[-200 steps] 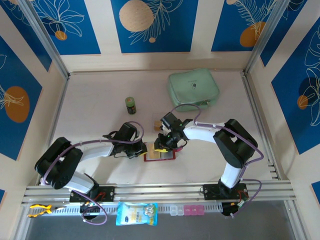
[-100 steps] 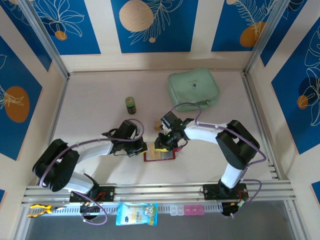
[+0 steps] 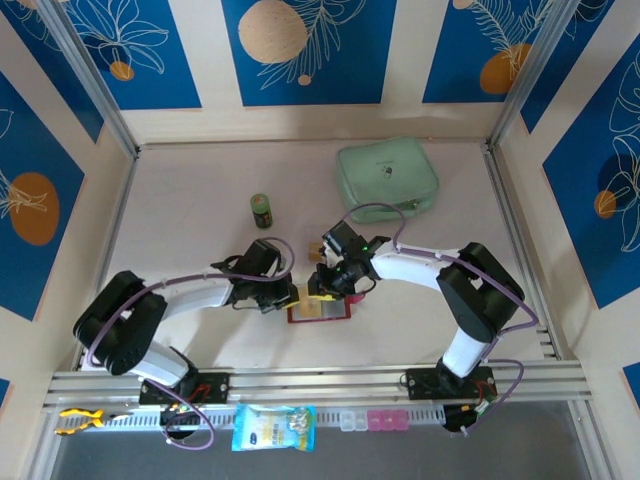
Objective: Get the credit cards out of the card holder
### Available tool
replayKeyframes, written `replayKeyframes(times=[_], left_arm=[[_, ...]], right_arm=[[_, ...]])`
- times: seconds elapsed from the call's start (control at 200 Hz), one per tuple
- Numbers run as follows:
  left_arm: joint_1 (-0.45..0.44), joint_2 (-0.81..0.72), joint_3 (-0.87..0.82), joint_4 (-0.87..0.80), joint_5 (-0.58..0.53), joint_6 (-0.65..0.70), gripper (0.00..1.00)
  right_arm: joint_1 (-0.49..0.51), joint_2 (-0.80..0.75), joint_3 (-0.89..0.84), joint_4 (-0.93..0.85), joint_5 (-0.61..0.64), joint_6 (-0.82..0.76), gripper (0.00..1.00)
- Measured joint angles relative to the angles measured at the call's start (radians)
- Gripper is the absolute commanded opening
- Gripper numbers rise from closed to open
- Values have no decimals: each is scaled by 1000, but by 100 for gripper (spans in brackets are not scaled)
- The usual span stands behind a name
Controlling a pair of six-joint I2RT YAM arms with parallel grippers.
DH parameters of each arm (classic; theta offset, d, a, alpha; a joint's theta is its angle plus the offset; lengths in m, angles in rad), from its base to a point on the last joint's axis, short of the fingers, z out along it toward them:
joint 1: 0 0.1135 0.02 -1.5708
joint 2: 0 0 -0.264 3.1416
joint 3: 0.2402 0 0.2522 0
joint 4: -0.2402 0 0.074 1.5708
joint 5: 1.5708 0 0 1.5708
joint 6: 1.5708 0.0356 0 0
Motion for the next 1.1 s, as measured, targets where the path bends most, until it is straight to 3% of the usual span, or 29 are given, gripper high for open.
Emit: replayKeyframes(times=[1.1], left_arm=[[0, 23, 0, 0, 2, 19, 3]], right_arm=[[-6, 5, -12, -7, 5, 0, 28]])
